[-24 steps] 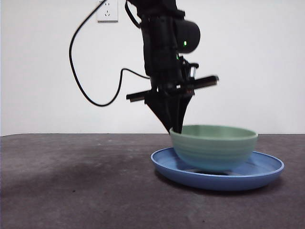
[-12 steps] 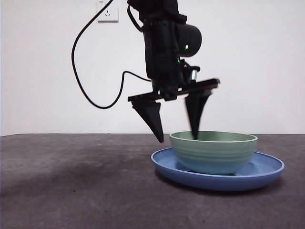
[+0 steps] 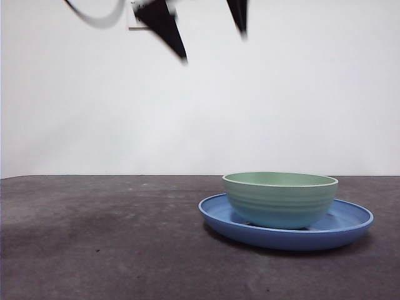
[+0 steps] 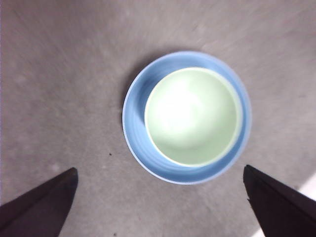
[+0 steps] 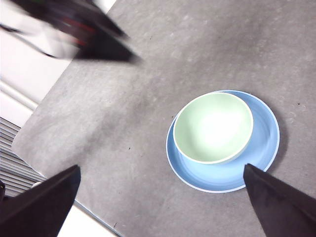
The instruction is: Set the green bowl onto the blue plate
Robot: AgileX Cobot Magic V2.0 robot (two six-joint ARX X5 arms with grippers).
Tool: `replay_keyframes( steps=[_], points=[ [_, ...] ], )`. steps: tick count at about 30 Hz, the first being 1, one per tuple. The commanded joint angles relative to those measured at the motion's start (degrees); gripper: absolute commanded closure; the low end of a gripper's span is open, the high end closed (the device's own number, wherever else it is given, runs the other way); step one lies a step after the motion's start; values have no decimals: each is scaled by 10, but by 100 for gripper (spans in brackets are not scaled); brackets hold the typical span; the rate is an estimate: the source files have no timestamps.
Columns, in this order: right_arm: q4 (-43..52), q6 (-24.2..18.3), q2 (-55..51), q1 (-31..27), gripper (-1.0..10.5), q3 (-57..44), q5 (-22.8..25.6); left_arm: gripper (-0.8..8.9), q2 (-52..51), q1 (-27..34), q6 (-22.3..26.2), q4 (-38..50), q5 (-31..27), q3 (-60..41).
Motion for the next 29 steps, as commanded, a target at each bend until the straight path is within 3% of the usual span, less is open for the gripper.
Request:
replay_keyframes(
  steps=[1, 8, 20, 29],
  points=[
    [0, -3, 2, 1, 329, 10, -3, 185, -59, -5, 18, -20, 0, -22],
    [-10, -2, 2, 1, 329, 10, -3, 188, -266, -5, 46, 1, 0, -207],
    [-14, -2, 4, 1, 329, 10, -3, 188, -636, -5, 33, 218, 0, -623],
    [-18, -2, 10, 1, 329, 10, -3, 188, -800, -5, -7, 241, 0, -762]
  ],
)
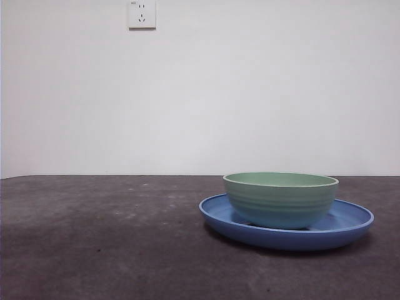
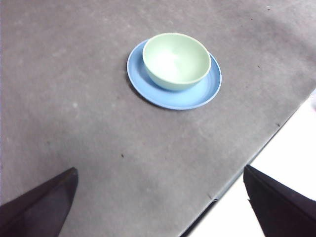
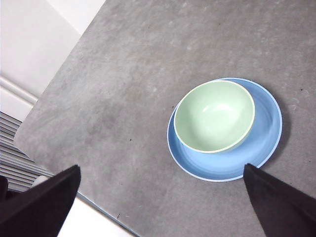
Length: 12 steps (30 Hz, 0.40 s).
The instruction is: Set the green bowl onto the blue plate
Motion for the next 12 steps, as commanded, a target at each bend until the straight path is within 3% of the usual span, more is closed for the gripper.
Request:
replay_keyframes(
  steps=[1, 12],
  points=[
    [3, -2, 5, 1, 329, 10, -3, 188, -24, -5, -19, 8, 0, -12],
    [20, -9, 4, 1, 329, 10, 4, 188, -52, -5, -27, 9, 0, -15]
  ],
)
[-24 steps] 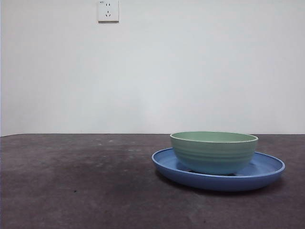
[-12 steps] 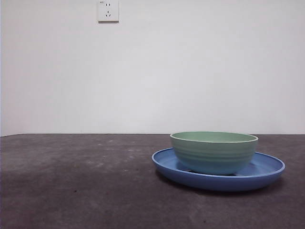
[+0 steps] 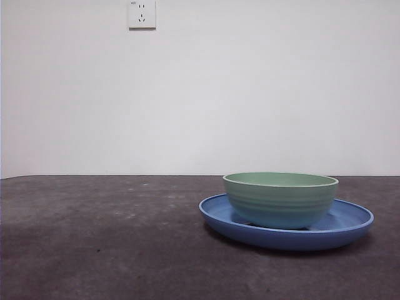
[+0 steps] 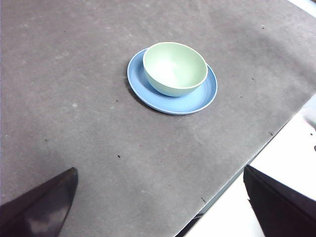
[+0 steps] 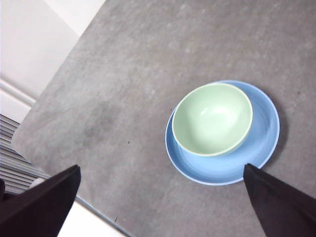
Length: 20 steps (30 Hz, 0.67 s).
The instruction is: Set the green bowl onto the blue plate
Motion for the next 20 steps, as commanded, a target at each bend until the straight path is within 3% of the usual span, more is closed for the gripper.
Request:
replay_keyframes(
  steps=[1, 11, 16, 20],
  points=[
    [11, -8, 3, 1, 329, 10, 0, 188, 3, -5, -2, 6, 0, 5],
    [0, -6, 37, 1, 329, 10, 10, 188, 3, -5, -2, 6, 0, 5],
    [-14, -9, 110, 1, 329, 10, 50, 188, 3, -5, -2, 6, 0, 5],
    [-14, -36, 183, 0, 330, 10, 81, 188, 3, -5, -2, 6, 0, 5]
  ],
)
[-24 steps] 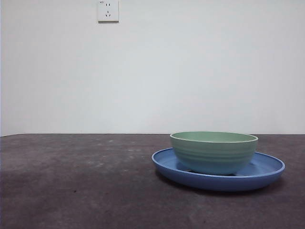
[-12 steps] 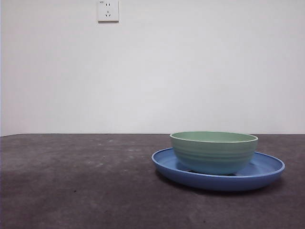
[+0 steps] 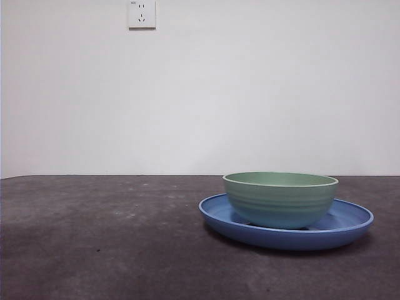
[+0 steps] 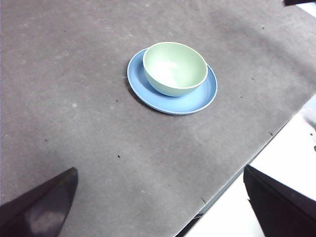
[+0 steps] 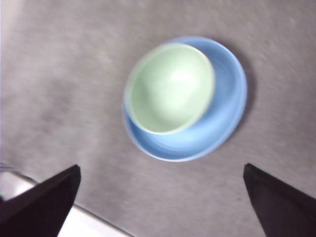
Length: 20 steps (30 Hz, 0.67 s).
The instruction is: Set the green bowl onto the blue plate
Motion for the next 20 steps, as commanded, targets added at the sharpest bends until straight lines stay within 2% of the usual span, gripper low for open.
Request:
replay_keyframes(
  steps=[1, 10, 18, 20],
  points=[
    [2, -29, 52, 0, 330, 9, 23, 188, 3, -5, -1, 6, 0, 5],
    [71, -42, 235, 0, 330, 9, 30, 188, 3, -5, -1, 6, 0, 5],
    [146, -42, 348, 0, 334, 9, 31, 188, 3, -5, -1, 6, 0, 5],
    [165, -42, 370, 0, 398, 9, 31, 188, 3, -5, -1, 6, 0, 5]
  ],
)
